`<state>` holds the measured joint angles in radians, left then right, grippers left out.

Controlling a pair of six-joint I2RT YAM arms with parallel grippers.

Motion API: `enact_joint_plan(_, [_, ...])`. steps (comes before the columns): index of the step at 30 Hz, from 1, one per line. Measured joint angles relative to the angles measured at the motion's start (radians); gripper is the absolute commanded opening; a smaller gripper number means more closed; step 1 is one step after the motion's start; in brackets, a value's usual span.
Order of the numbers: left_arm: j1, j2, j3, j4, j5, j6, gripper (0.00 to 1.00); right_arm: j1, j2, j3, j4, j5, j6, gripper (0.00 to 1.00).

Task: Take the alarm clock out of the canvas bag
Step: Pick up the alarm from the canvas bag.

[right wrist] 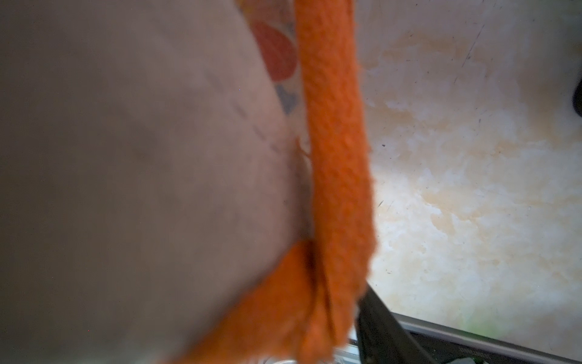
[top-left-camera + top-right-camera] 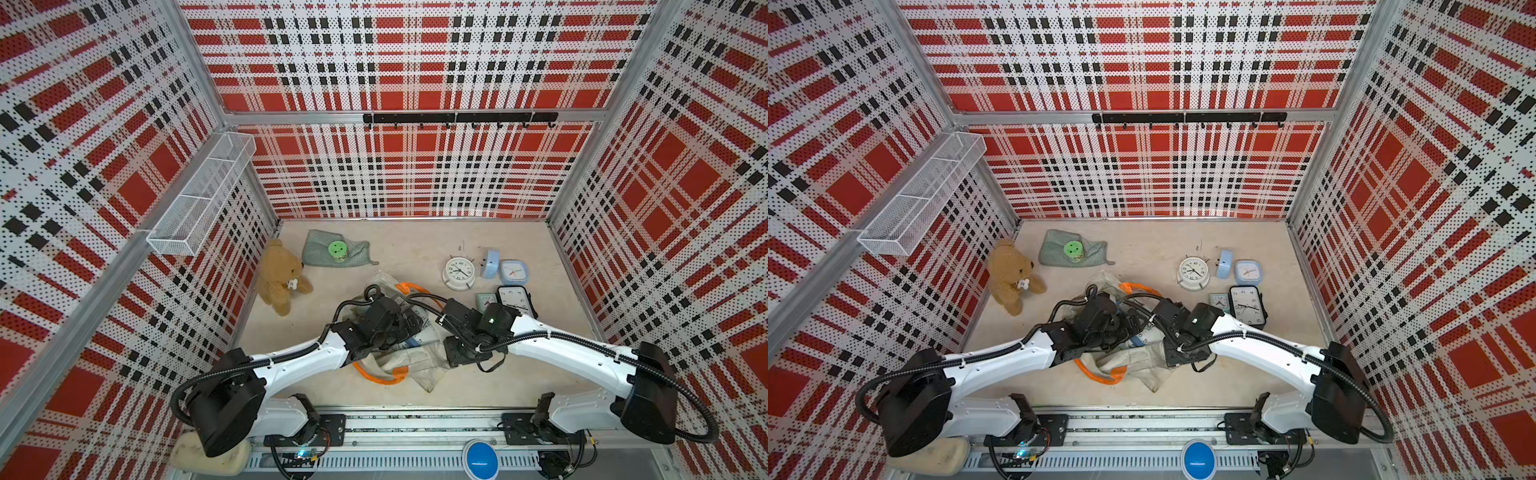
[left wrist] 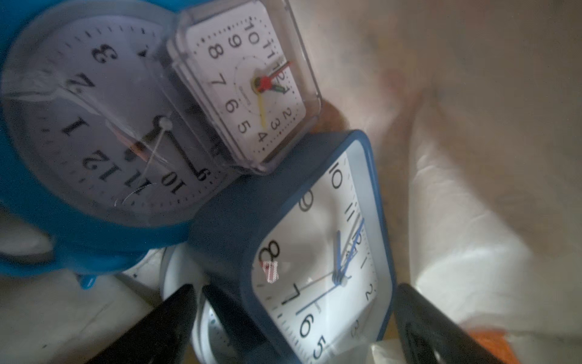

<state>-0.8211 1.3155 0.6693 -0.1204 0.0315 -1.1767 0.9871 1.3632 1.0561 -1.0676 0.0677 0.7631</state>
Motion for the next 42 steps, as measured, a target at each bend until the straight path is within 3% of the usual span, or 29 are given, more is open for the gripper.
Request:
enact_joint_plan(8, [0.03,0.073,-0.036,0.182,0.026,0.006,0.97,0.0,0.003,-0.002,0.007,-0.007,0.0,0.58])
enact_joint_plan(15, [0.038,0.109,-0.072,0.323,0.024,0.003,0.83,0.002,0.028,-0.002,0.007,-0.008,-0.004,0.58])
enact_joint_plan(32, [-0.011,0.099,-0.047,0.325,0.005,0.021,0.58,0.006,0.03,-0.002,-0.025,0.003,-0.007,0.6])
enact_joint_plan(42, [-0.025,0.043,-0.029,0.302,0.001,0.04,0.4,0.006,0.031,0.05,-0.093,0.039,-0.015,0.7])
